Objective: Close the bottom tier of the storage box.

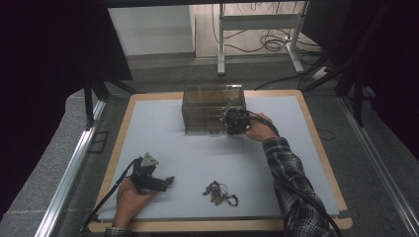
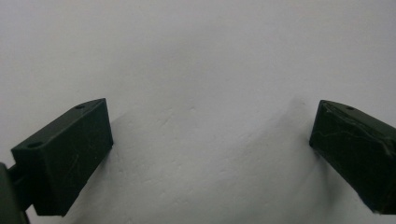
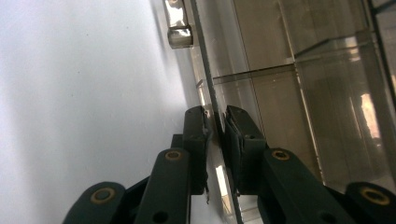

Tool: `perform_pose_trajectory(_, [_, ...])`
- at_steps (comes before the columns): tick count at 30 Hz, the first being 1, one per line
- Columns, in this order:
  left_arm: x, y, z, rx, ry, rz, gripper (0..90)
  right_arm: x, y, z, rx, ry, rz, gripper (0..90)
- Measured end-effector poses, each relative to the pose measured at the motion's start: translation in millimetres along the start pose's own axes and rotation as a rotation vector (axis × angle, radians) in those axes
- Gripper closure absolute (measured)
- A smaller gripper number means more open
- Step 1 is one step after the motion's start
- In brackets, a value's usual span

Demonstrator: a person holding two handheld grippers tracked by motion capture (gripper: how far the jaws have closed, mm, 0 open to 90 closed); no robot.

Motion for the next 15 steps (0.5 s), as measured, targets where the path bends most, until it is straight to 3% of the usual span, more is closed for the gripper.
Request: perform_pose_trajectory(15, [-0.1, 0.0, 0.0, -0.001, -0.001, 0.0, 0.0, 2.4, -0.6, -2.2, 0.034, -0.048, -0.044, 81.8])
Point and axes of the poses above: each handheld gripper's, and its own axes: y roughly forward along the jaws, z roughly out of its underside, x roughly to its left, the point moved 6 cm from there along y, roughly forward along the jaws, and after that the axes turned 5 degrees about -x, right-handed, at the moved point
